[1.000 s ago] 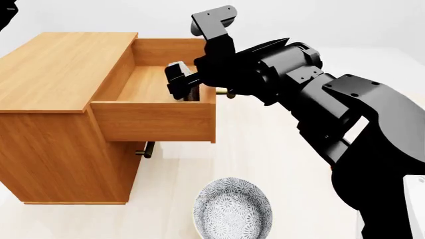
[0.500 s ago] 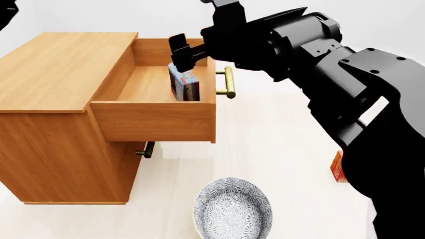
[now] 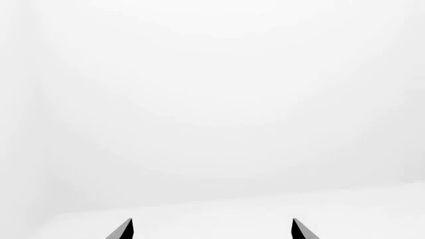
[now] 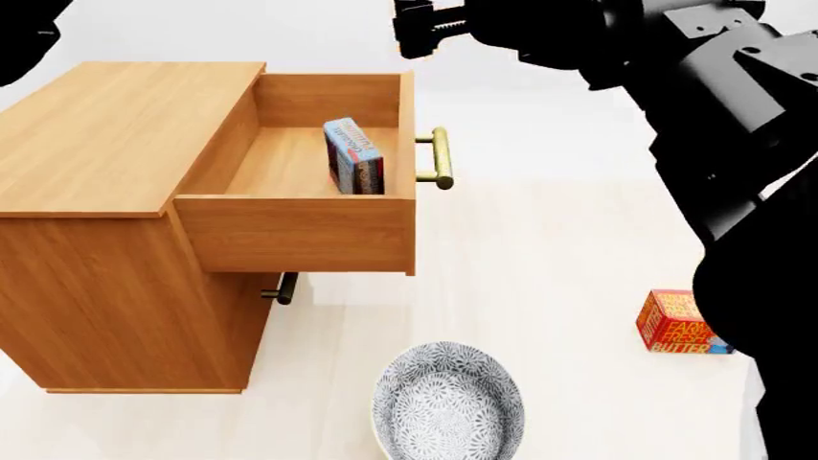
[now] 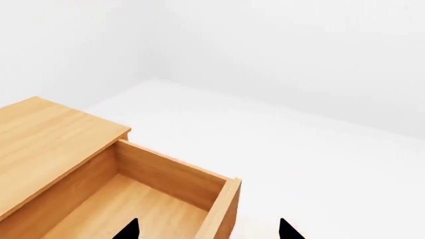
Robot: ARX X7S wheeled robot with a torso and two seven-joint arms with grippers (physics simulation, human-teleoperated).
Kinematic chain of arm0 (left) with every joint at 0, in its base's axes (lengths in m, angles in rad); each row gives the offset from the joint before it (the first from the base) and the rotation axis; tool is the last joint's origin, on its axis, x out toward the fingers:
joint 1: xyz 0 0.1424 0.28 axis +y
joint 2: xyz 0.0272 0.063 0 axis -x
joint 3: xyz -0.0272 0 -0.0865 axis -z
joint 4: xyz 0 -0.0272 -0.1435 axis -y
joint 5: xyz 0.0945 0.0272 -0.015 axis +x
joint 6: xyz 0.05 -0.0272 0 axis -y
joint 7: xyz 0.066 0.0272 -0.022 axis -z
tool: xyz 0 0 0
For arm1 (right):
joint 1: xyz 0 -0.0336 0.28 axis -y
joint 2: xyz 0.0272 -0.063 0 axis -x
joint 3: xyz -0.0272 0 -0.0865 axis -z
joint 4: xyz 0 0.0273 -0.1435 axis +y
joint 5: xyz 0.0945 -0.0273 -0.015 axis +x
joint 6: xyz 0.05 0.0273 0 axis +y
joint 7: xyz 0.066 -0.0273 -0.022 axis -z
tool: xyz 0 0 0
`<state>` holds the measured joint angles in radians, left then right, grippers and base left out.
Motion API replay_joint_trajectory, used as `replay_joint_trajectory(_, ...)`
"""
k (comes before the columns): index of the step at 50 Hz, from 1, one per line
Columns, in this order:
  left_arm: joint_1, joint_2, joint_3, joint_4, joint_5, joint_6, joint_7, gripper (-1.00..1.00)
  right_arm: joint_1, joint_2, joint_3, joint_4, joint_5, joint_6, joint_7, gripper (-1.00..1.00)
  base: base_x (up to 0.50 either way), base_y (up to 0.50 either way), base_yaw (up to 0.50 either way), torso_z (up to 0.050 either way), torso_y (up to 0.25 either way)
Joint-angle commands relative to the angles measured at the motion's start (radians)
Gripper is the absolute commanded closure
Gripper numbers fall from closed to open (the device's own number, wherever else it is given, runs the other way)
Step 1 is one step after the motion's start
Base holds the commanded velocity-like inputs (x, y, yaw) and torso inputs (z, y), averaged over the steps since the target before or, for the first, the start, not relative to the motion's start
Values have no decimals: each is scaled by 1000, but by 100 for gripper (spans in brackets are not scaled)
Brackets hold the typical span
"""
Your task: Put the chocolate pudding in the top drawer of the cabinet and close it.
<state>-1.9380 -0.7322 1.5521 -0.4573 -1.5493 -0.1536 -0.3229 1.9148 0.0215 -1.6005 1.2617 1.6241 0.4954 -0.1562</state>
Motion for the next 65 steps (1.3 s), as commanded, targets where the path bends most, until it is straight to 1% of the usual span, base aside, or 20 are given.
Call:
replay_joint_trajectory(1,27,45,0,-31,-1,5,29,-100,23,55,-64,47,52,-7,8,-100,0,0,0,0,0)
replay_joint_trajectory(9,56,108,-4,-95,2,28,63,-100,16,98,-166,47,144,-28,24,-100,0,0,0,0,0)
replay_joint_trajectory(13,60,116,-12,-48,-5,33,57,-100,9,118,-228,47,202,-44,31,-100,0,0,0,0,0)
replay_joint_trajectory(21,56,103,-23,114,-23,20,15,-100,5,167,-361,47,319,-75,48,-100,0,0,0,0,0)
replay_joint_trajectory(32,75,147,-26,188,-22,28,18,-100,1,228,-493,46,444,-104,71,-100,0,0,0,0,0)
replay_joint_trajectory(42,100,182,-30,217,-26,39,24,-100,6,277,-540,36,471,-110,93,-100,0,0,0,0,0)
replay_joint_trajectory(47,108,191,-34,248,-32,41,18,-100,32,359,-536,-92,467,-140,175,-100,0,0,0,0,0)
replay_joint_trajectory(54,111,193,-44,330,-45,41,-4,-100,37,433,-533,-206,462,-171,255,-100,0,0,0,0,0)
replay_joint_trajectory(65,143,185,-48,499,-58,49,-45,-100,27,470,-527,-243,462,-187,303,-100,0,0,0,0,0)
